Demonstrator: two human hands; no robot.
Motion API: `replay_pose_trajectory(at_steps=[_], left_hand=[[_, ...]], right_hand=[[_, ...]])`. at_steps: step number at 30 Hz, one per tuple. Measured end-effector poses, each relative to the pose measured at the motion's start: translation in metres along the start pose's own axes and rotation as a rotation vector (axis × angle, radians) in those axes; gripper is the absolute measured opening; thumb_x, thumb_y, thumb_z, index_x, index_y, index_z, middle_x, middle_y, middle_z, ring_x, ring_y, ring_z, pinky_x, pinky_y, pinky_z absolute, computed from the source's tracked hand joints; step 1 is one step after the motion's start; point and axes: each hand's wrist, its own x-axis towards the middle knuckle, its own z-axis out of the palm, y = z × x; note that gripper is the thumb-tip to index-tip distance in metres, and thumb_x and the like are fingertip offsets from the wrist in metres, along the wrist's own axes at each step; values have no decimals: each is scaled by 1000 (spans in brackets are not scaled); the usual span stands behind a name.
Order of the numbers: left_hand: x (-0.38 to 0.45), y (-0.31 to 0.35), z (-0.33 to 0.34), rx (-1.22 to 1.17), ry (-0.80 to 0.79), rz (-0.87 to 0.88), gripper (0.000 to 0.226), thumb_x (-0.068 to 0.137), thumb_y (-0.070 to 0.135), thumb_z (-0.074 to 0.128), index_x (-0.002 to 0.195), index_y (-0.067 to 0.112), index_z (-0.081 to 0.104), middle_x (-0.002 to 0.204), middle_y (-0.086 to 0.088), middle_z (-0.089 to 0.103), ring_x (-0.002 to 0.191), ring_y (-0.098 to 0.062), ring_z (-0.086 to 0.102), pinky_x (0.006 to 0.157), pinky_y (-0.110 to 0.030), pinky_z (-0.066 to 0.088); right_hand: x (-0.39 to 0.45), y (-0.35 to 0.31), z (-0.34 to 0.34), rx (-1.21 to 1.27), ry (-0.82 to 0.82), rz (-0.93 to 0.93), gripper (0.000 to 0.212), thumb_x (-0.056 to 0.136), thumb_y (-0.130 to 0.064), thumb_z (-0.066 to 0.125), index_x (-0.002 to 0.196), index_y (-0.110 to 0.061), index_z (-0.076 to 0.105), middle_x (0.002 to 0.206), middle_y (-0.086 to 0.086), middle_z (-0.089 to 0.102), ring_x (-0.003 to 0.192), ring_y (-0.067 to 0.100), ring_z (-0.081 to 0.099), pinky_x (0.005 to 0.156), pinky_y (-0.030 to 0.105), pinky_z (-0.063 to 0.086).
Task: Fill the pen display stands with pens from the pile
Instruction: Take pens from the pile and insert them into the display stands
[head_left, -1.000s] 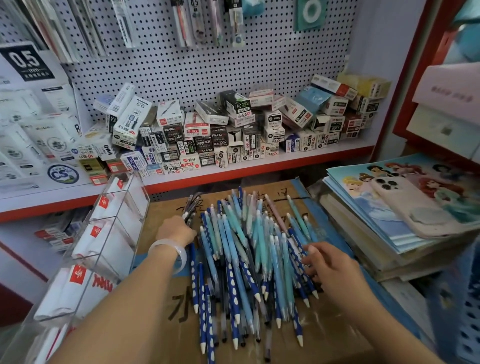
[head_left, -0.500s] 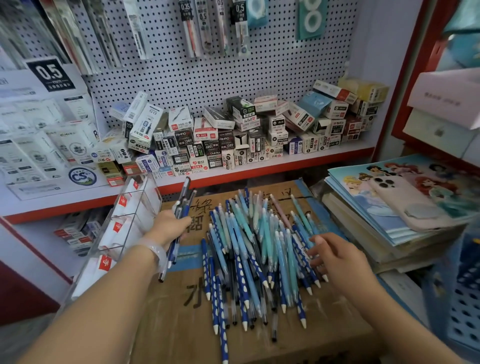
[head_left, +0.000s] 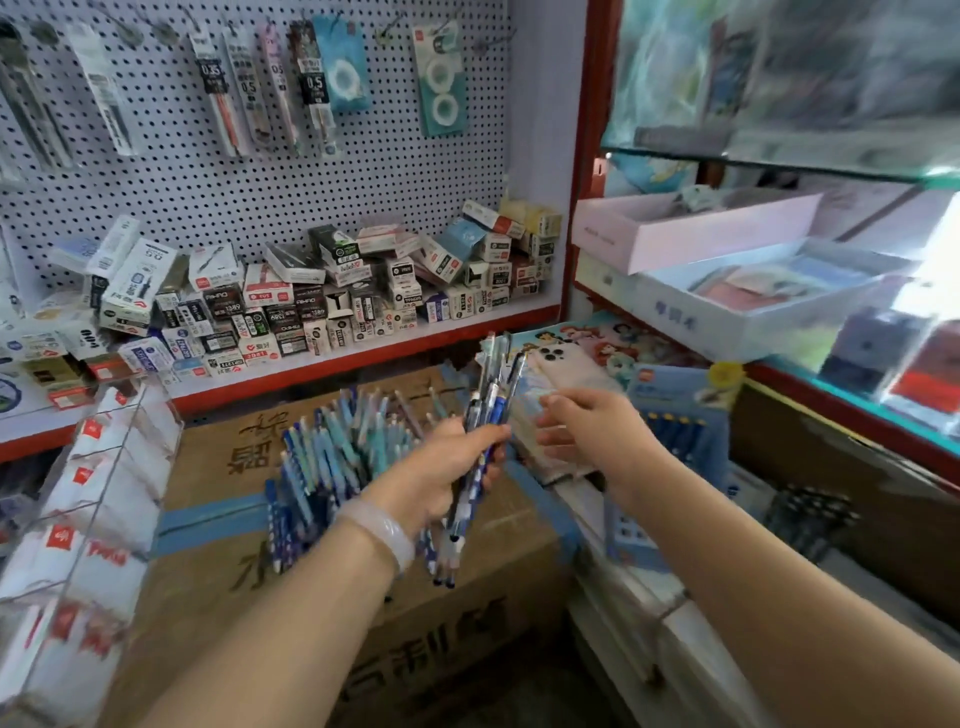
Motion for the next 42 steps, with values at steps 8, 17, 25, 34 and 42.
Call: replay_pose_trajectory(at_steps=[8, 17, 25, 34, 42], left_hand=[[-26, -9, 134, -110, -321, -60, 20, 94, 10, 51, 75, 6, 52, 47, -1, 47, 34, -8, 43, 35, -14, 36], [-48, -24, 219, -40, -386, -46, 18, 96, 17, 49, 82, 7, 54, 53, -5, 54, 38, -12, 48, 38, -18, 40], [-41, -42, 251, -82, -146, -56, 25, 94, 15, 53, 109, -5, 50, 57, -11, 60, 50, -23, 60, 50, -31, 55], [-23, -63, 221, 43, 90, 34, 28, 96, 17, 50, 109, -8, 51, 63, -8, 52, 44, -15, 53, 41, -23, 47], [-14, -59, 204, 98, 20, 133, 18, 95, 16, 52, 81, 4, 52, 61, -8, 55, 41, -11, 56, 42, -22, 48]], right_hand=[[-36, 23, -110, 138, 190, 127, 22, 95, -25, 54, 95, -5, 63, 78, 7, 61, 65, 16, 58, 58, 23, 52], [-77, 38, -192, -29, 341, 111, 22, 96, -19, 50, 98, -2, 64, 74, 7, 59, 61, 12, 56, 59, 22, 54], [-84, 51, -222, -53, 421, 16, 15, 96, -20, 51, 91, -10, 61, 88, 11, 66, 75, 17, 67, 70, 27, 58], [-82, 81, -227, -364, 525, -149, 5, 92, -17, 57, 95, -20, 54, 96, 1, 63, 86, 13, 64, 77, 31, 56], [-58, 121, -196, -602, 448, -38, 12, 95, -21, 52, 91, -11, 48, 91, 10, 63, 83, 24, 63, 71, 37, 53]])
